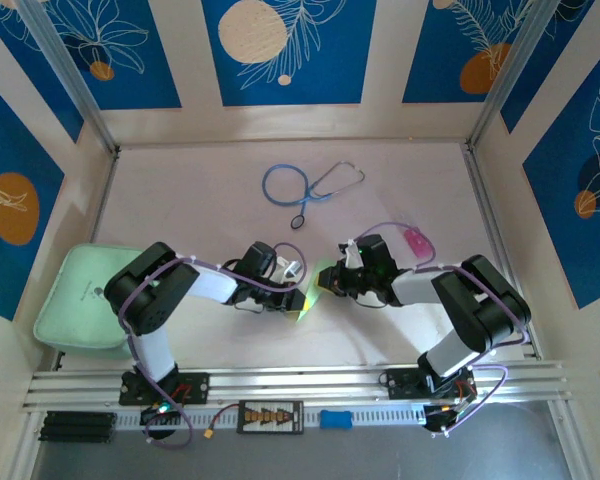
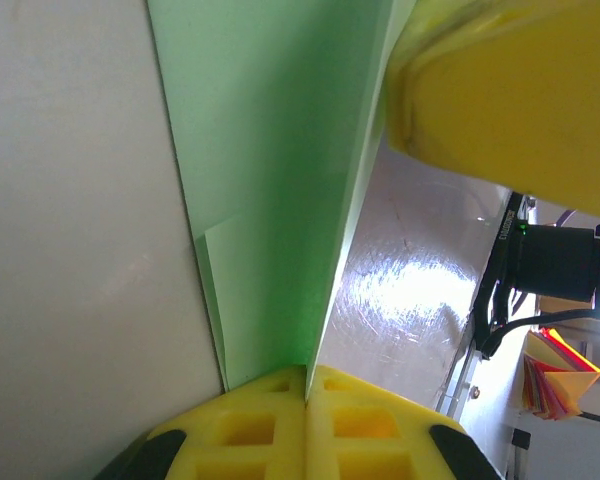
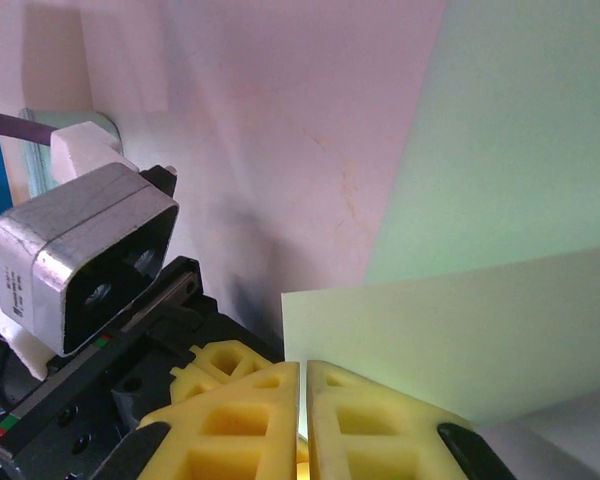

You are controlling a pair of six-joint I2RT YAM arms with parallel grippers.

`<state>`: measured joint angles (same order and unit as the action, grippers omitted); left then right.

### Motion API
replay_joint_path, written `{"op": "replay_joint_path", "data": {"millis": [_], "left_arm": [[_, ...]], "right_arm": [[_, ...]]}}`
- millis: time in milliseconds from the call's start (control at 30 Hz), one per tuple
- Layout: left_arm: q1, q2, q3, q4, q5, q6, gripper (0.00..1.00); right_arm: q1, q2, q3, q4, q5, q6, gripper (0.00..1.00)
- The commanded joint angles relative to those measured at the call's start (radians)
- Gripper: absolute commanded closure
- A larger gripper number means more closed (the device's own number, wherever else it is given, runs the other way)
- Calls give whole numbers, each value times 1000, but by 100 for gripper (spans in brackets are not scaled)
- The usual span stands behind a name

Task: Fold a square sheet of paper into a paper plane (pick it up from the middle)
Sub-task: Fold the wing for the fifth time at the center of the table.

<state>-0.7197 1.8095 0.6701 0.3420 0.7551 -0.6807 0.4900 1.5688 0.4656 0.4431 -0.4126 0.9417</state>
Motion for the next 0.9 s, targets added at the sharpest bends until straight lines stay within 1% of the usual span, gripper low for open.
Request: {"op": "replay_joint_path", "data": {"millis": [0, 333, 867], "left_arm": [[8, 59, -14, -65, -112, 11, 100], [9, 71, 2, -93, -109, 9, 100], [8, 85, 23, -139, -111, 23, 100]], "right_arm": [[-11, 24, 27, 10, -32, -27, 88], [-19, 61, 33, 23, -32, -23, 88], [-28, 122, 24, 17, 4, -10, 89]]}}
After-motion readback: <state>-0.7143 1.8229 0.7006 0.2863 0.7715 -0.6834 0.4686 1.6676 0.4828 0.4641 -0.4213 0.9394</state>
